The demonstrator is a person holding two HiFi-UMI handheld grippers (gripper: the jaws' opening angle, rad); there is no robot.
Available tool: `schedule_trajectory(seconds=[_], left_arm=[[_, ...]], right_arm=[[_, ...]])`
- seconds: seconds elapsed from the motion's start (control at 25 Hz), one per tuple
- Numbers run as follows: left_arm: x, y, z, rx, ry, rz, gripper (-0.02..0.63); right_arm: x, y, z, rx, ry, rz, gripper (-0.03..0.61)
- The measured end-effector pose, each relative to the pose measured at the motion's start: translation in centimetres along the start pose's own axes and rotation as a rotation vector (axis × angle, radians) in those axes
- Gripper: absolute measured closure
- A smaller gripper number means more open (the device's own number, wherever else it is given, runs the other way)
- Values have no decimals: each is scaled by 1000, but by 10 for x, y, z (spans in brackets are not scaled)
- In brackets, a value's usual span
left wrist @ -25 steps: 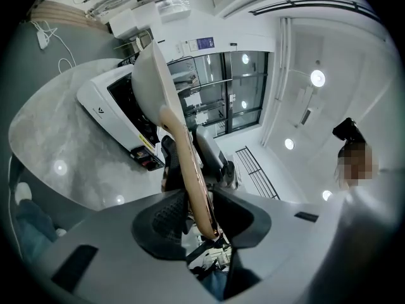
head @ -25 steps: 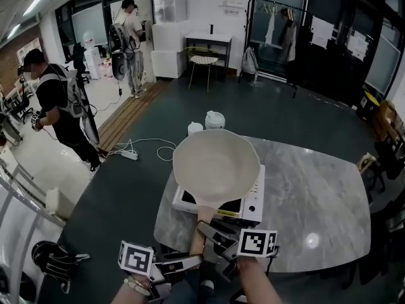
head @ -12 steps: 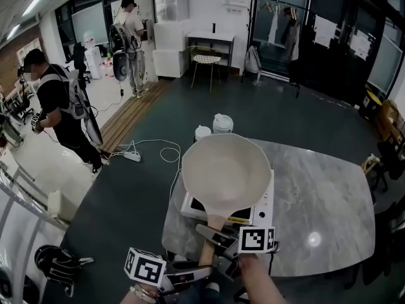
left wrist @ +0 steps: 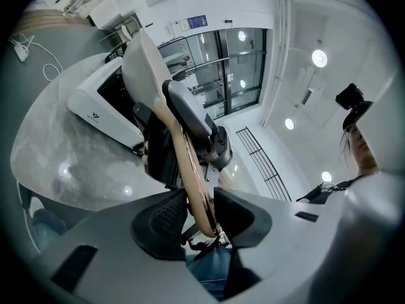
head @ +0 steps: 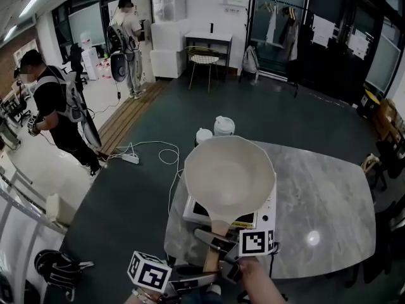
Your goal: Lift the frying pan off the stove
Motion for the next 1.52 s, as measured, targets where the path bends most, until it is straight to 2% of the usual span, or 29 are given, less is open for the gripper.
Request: schedule_trajectory(seconds=[0.24,0.44,0.56,0.72,1.12,1.36,1.52], left_arm=[[-1,2,-3,13,-4,5,469],[-3,2,-2,39,11,33,471],[-2,4,-4,61,9,32,471],[6,19,-11,89,20,40,471],[19,63,-13,191,114,36,469],[18,82,-19,245,158,45,468],[12,90,-27,280,149,37,466]], right_arm=[[0,0,-1,-14,-39,18,314],[-2,-3,0,-26,-19,-12,314],[-4,-7,-4,-65,-23,19,314],[-11,-24,-16,-126,-57,39,314],[-33,-73,-28,-253,-103,14,313],[-40,-93,-37,-274,-73,-22,311],[-39,-106,-45,-305,-45,-24,309]])
Point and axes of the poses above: the fingertips, and each gripper's own axes: x forward along the fingers, y to its right, z out of its underside, the point moved 5 cm from there along -x, backward along the fingers, and after that the axes turned 1 degree about -y, right-handed, at the moved point
